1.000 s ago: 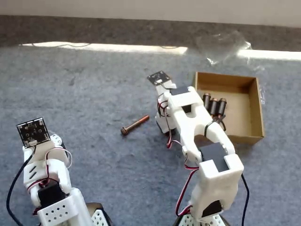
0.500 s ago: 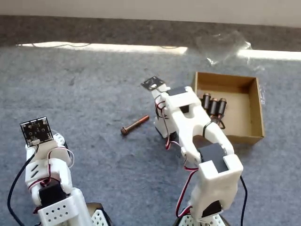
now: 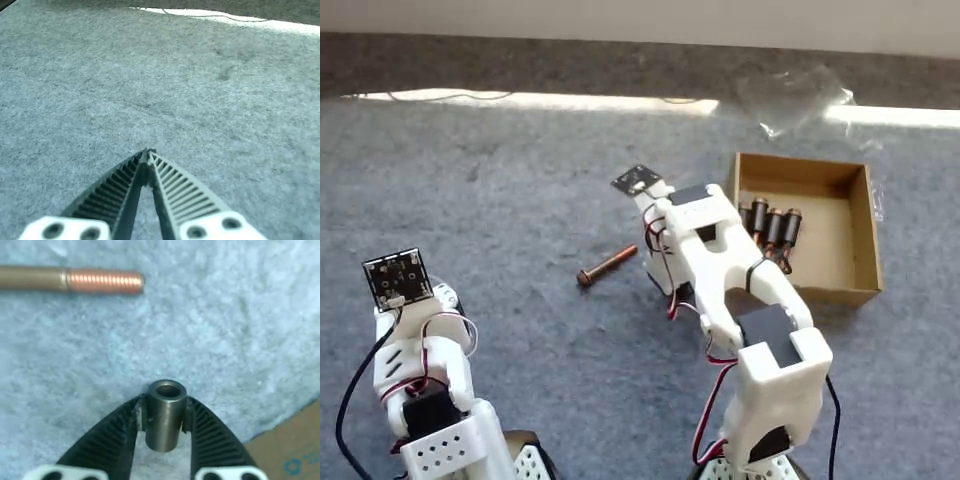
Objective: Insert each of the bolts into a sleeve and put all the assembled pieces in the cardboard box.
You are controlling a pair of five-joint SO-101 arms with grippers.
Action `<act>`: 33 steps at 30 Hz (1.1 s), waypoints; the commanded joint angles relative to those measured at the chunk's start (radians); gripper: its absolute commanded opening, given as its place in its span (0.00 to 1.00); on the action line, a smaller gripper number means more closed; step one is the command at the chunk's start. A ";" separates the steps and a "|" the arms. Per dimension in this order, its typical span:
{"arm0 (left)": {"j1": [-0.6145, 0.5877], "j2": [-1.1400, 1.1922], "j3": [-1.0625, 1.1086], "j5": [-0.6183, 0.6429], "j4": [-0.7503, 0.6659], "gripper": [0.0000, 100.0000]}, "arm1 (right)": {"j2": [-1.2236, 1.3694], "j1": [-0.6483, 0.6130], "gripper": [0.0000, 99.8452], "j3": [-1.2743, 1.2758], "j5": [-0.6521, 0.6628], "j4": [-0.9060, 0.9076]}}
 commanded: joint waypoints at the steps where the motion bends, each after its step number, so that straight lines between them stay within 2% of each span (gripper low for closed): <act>1: 0.013 -0.012 0.002 -0.006 -0.020 0.00 | 0.077 -0.024 0.02 0.007 0.040 -0.015; 2: 0.013 -0.012 0.002 -0.006 -0.020 0.00 | 0.087 -0.018 0.00 0.001 0.037 -0.015; 11: 0.013 -0.012 0.002 -0.006 -0.020 0.00 | 0.087 0.035 0.00 -0.162 0.035 0.105; 17: 0.013 -0.012 0.002 -0.006 -0.020 0.00 | 0.087 0.030 0.00 -0.374 0.028 0.288; 21: 0.013 -0.012 0.002 -0.006 -0.020 0.00 | 0.087 0.033 0.00 -0.572 -0.043 0.424; 26: 0.013 -0.012 0.002 -0.006 -0.020 0.00 | 0.085 0.028 0.00 -0.823 -0.048 0.613; 29: 0.013 -0.012 0.002 -0.006 -0.020 0.00 | 0.031 0.035 0.00 -0.921 -0.084 0.611; 33: 0.013 -0.012 0.002 -0.006 -0.020 0.00 | -0.111 0.030 0.00 -0.897 -0.103 0.611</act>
